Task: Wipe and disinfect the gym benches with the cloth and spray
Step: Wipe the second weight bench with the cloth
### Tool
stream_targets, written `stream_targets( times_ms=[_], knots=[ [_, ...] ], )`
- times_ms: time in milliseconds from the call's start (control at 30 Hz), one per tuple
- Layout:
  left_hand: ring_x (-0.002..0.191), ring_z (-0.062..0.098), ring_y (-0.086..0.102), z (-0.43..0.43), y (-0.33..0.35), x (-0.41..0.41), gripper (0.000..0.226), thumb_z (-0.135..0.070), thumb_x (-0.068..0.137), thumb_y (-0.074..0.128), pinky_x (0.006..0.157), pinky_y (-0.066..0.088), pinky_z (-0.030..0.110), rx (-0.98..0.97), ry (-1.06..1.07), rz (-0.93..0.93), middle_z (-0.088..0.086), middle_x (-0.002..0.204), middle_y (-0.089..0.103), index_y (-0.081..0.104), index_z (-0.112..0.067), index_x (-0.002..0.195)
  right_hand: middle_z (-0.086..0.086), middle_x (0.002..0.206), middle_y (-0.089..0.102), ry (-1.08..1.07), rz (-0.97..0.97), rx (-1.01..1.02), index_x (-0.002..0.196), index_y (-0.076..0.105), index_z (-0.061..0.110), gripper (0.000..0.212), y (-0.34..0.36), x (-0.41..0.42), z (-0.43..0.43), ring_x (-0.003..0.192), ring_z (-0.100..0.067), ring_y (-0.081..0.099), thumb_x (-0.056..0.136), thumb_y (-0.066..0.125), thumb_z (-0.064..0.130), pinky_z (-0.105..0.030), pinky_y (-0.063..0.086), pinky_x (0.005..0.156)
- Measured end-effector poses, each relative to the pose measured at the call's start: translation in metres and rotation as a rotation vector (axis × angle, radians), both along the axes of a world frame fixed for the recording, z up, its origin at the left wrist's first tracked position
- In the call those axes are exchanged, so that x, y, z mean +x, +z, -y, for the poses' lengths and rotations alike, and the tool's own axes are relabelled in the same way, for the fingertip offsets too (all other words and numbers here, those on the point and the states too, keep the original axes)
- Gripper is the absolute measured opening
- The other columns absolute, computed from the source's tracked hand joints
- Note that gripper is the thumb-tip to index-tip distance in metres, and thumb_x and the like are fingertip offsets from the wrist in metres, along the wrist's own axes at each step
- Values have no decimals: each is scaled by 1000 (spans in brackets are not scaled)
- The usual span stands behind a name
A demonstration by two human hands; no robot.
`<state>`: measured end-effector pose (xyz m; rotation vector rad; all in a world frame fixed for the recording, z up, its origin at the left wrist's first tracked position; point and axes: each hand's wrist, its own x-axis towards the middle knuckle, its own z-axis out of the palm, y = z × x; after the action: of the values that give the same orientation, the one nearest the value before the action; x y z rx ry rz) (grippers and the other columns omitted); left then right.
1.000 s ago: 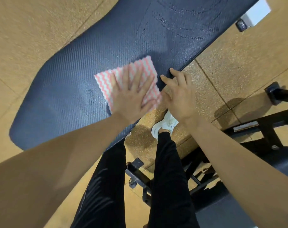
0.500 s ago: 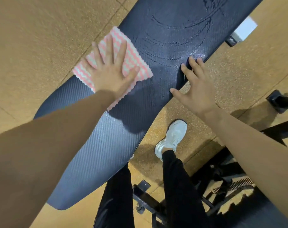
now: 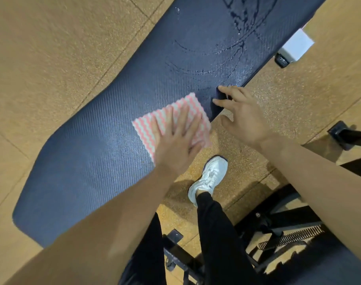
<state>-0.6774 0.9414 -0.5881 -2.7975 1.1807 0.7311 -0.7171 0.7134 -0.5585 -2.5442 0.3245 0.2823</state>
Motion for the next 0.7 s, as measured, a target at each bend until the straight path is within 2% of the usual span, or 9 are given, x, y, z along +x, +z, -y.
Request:
stream_targets(
  times_ms=[100, 200, 267, 367, 433, 533, 700],
  knots=[
    [155, 37, -22, -3, 2, 4, 74, -73, 102, 16, 116, 3, 78, 7, -10, -26, -1, 173, -15, 2, -38, 165, -10, 149, 49, -121, 40, -16, 131, 65, 12, 46, 6, 4, 16, 134, -33, 46, 86, 72, 18, -50, 38, 113],
    [158, 40, -13, 6, 2, 39, 76, -77, 99, 22, 118, -2, 77, 29, 25, 14, -1, 174, -12, -1, -44, 164, -12, 157, 38, -265, 8, -38, 141, 56, 12, 57, 8, 11, 35, 146, -33, 34, 89, 74, 29, -49, 32, 119],
    [158, 39, -12, 24, -1, 73, 74, -76, 98, 20, 119, -1, 76, 66, 124, 72, -1, 174, -12, -7, -47, 161, -9, 165, 26, -283, -69, -70, 149, 48, 15, 65, 6, 18, 49, 154, -30, 20, 92, 71, 36, -48, 25, 124],
    [159, 40, -10, 57, -3, 129, 75, -73, 96, 25, 118, 2, 77, 75, 251, 112, -2, 174, -10, -4, -49, 161, -7, 169, 17, -225, -93, -116, 156, 37, 17, 75, 3, 26, 66, 157, -25, 9, 93, 67, 45, -46, 16, 127],
    [158, 41, -10, 77, -2, 166, 84, -82, 91, 32, 117, 1, 78, 41, 305, 75, -3, 174, -10, -2, -51, 161, -7, 170, 12, -199, -107, -140, 158, 31, 18, 83, 3, 29, 76, 157, -25, 4, 92, 65, 54, -47, 12, 127],
    [159, 39, -11, 104, 2, 204, 103, -100, 74, 30, 117, 3, 78, 49, 338, 23, -4, 174, -13, -8, -54, 159, -8, 170, 11, -154, -118, -157, 159, 28, 20, 88, -1, 29, 88, 157, -27, 3, 90, 59, 64, -49, 10, 127],
    [159, 36, -9, 135, 10, 214, 130, -111, 53, 32, 120, 5, 74, 41, 370, 2, -3, 173, -15, -11, -50, 159, -9, 169, 15, -122, -122, -148, 158, 31, 19, 88, -4, 31, 94, 157, -28, 4, 90, 60, 64, -49, 14, 127]
  ],
)
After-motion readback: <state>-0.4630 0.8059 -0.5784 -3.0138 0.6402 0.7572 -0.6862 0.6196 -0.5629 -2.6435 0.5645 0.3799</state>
